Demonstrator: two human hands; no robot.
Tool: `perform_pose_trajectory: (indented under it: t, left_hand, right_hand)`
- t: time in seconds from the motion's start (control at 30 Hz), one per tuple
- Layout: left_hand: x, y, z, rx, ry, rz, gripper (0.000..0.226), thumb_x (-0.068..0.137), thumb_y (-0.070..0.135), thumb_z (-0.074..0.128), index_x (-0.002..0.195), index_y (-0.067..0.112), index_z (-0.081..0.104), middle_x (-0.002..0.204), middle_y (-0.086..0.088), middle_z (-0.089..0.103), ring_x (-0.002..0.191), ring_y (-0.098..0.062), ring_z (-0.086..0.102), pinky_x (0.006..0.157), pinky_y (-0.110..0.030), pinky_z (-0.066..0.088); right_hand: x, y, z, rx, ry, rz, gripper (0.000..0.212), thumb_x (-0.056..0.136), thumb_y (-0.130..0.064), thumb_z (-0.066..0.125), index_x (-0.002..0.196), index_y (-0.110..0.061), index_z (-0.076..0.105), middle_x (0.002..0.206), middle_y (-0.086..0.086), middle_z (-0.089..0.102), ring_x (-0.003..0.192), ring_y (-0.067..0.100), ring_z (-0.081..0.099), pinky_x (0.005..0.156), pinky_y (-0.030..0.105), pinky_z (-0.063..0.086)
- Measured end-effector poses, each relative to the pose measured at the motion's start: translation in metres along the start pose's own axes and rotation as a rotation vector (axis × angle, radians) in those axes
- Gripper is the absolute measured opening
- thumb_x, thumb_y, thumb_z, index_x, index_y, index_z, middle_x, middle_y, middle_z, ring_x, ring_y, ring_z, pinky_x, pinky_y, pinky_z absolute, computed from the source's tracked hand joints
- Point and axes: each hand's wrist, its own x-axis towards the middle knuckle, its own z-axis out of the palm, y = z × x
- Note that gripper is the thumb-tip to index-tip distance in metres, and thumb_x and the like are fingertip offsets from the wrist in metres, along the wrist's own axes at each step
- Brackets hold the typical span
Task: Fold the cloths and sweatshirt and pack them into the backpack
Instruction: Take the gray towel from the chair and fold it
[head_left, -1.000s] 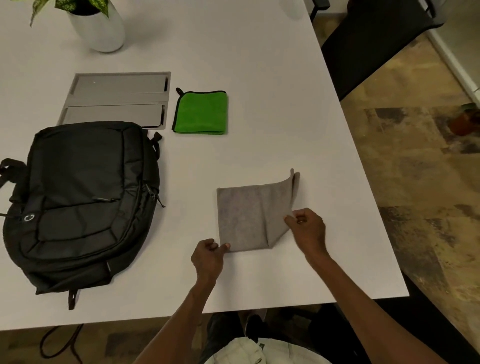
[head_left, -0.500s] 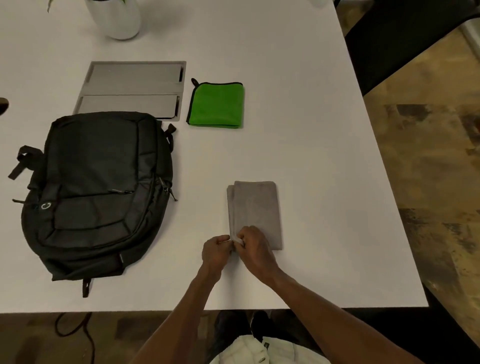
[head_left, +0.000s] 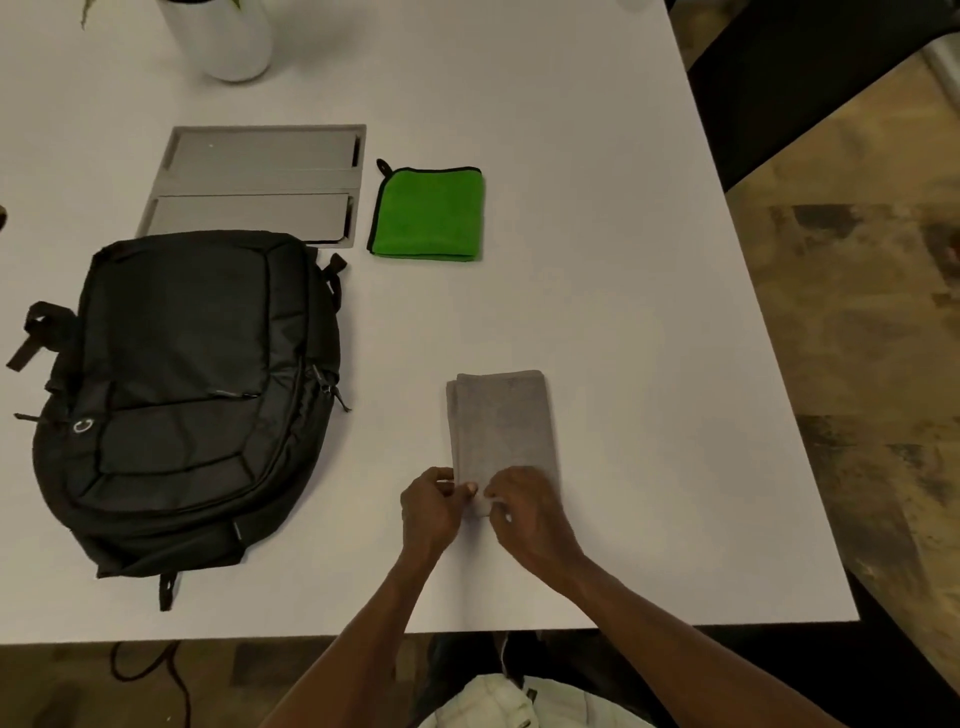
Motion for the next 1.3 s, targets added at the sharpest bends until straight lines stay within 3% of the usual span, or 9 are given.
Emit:
perform_pose_trajectory:
  t: [0.13, 0.23, 0.37, 0.53, 0.8, 0.97, 1.07, 1.17, 1.3]
  left_hand:
    - [0.000, 0.005, 0.003, 0.075, 0.030, 0.059, 0.058, 0.083, 0.019, 0.074, 0.135, 0.009, 0.050, 0.122, -0.012, 0.063, 0.104, -0.021, 0.061, 0.081, -0.022, 0.047]
    - [0.001, 0.006, 0.008, 0.413, 0.084, 0.445, 0.066, 0.087, 0.024, 0.060, 0.148, 0.014, 0.035, 0.148, -0.014, 0.038, 0.134, -0.029, 0.041, 0.098, -0.037, 0.046]
    - [0.015, 0.011, 0.012, 0.865, -0.080, 0.827, 0.073, 0.090, 0.044, 0.042, 0.153, 0.010, 0.026, 0.161, -0.017, 0.012, 0.148, -0.038, 0.009, 0.117, -0.052, 0.016]
    - [0.029, 0.012, 0.008, 1.006, -0.290, 0.624, 0.097, 0.091, 0.045, 0.053, 0.152, 0.005, -0.011, 0.158, -0.011, -0.024, 0.148, -0.028, -0.017, 0.120, -0.051, 0.005]
    - [0.051, 0.005, -0.005, 0.824, -0.370, 0.426, 0.128, 0.061, 0.083, 0.037, 0.142, 0.013, -0.034, 0.154, -0.011, -0.034, 0.146, -0.027, -0.023, 0.119, -0.048, 0.001]
    - [0.043, 0.005, -0.004, 0.701, -0.243, 0.488, 0.100, 0.082, 0.043, 0.062, 0.153, 0.002, 0.004, 0.158, -0.027, 0.005, 0.146, -0.042, 0.010, 0.120, -0.047, 0.019]
    - [0.035, 0.003, -0.002, 0.508, -0.101, 0.452, 0.065, 0.086, 0.012, 0.058, 0.147, 0.006, 0.035, 0.139, -0.023, 0.041, 0.112, -0.030, 0.052, 0.090, -0.028, 0.047]
    - [0.028, 0.012, -0.005, 0.301, -0.061, 0.300, 0.048, 0.092, 0.009, 0.052, 0.139, 0.013, 0.045, 0.121, -0.008, 0.046, 0.086, -0.003, 0.049, 0.071, -0.004, 0.039]
    - [0.035, 0.017, -0.006, 0.189, -0.045, 0.239, 0.045, 0.087, 0.029, 0.050, 0.129, 0.016, 0.058, 0.105, -0.005, 0.055, 0.092, -0.018, 0.057, 0.082, -0.024, 0.044]
  right_hand:
    - [0.004, 0.021, -0.013, -0.377, -0.116, 0.103, 0.068, 0.089, -0.044, 0.054, 0.147, -0.015, 0.034, 0.160, 0.017, 0.020, 0.148, 0.035, 0.018, 0.117, 0.056, 0.018]
    - [0.008, 0.032, -0.017, -0.535, -0.258, 0.100, 0.084, 0.090, -0.066, 0.036, 0.156, -0.022, 0.008, 0.163, 0.016, -0.007, 0.150, 0.036, -0.005, 0.114, 0.062, 0.001]
    - [0.008, 0.040, -0.015, -0.592, -0.342, 0.134, 0.087, 0.089, -0.077, 0.022, 0.156, -0.025, 0.001, 0.163, 0.013, -0.009, 0.149, 0.037, -0.007, 0.111, 0.070, 0.001]
    - [0.009, 0.044, -0.015, -0.595, -0.379, 0.120, 0.087, 0.089, -0.077, 0.021, 0.157, -0.025, 0.003, 0.163, 0.014, -0.007, 0.149, 0.039, -0.004, 0.109, 0.073, 0.003]
    - [0.014, 0.043, -0.020, -0.511, -0.459, 0.141, 0.088, 0.088, -0.076, 0.023, 0.154, -0.031, -0.013, 0.158, 0.009, -0.030, 0.147, 0.038, -0.018, 0.112, 0.068, 0.003]
    - [0.017, 0.029, -0.023, -0.055, -0.155, 0.347, 0.083, 0.086, -0.041, 0.064, 0.150, -0.020, 0.015, 0.160, 0.012, 0.003, 0.145, 0.030, 0.016, 0.114, 0.043, 0.029]
    - [0.032, 0.020, -0.027, 0.255, 0.058, 0.656, 0.079, 0.083, -0.020, 0.070, 0.148, -0.011, 0.025, 0.140, 0.011, 0.040, 0.126, 0.026, 0.045, 0.102, 0.038, 0.046]
    - [0.047, 0.017, -0.033, 0.580, 0.041, 0.909, 0.066, 0.081, -0.020, 0.074, 0.138, -0.012, 0.043, 0.125, 0.005, 0.058, 0.110, 0.024, 0.058, 0.089, 0.035, 0.052]
    - [0.058, 0.017, -0.041, 0.975, -0.114, 1.006, 0.063, 0.064, -0.024, 0.084, 0.122, -0.008, 0.063, 0.111, 0.009, 0.071, 0.101, 0.029, 0.067, 0.088, 0.047, 0.057]
